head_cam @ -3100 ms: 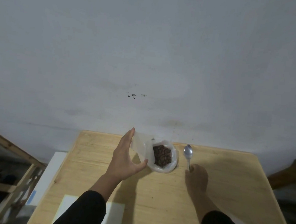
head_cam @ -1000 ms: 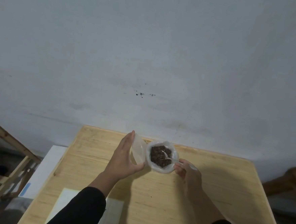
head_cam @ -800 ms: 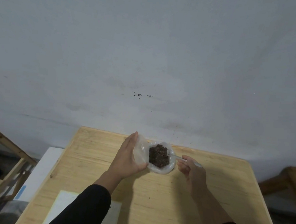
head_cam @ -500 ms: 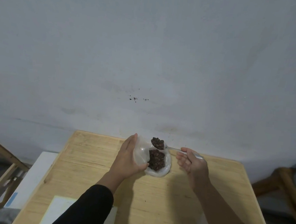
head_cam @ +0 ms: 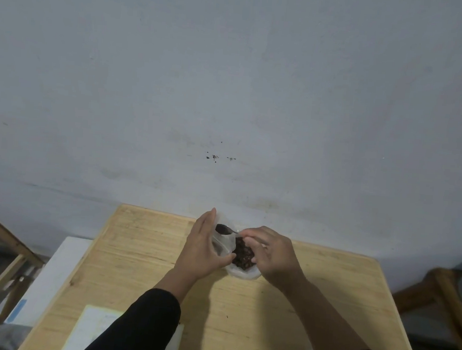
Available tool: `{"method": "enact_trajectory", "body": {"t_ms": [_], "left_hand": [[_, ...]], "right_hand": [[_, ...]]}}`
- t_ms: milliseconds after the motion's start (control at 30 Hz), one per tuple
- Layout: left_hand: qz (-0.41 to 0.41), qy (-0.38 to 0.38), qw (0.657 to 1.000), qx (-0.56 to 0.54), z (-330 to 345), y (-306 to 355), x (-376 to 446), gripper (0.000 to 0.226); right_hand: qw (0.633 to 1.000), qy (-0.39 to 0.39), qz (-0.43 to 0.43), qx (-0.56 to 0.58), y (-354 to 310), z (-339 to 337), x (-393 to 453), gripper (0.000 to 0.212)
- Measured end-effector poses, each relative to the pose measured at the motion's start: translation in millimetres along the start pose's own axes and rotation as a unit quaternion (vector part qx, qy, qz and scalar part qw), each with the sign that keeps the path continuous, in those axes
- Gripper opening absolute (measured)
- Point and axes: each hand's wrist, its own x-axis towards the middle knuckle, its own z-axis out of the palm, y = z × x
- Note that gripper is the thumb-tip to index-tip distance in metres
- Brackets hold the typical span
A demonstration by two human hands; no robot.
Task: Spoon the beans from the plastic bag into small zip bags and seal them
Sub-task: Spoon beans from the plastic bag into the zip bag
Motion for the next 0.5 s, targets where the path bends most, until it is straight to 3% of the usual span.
{"method": "enact_trajectory", "body": {"t_ms": [167,333,500], "left_hand": [[0.001,0.016,1.0,-0.005,-2,-1,-8,0.105],[0.007,0.047,0.999,0.008,-12,0,-7,0.103],[0.049,0.047,0.997,0.032,-41,3,4,0.1]], "right_hand": [[0.996,-0.013,-0.06,-0.063,-4,6,2,0.023],[0.997,0.03,0.05,0.04,-10,17,6,0.015],[0.997,0.046,0.046,0.049,-24,20,16,0.016]]}}
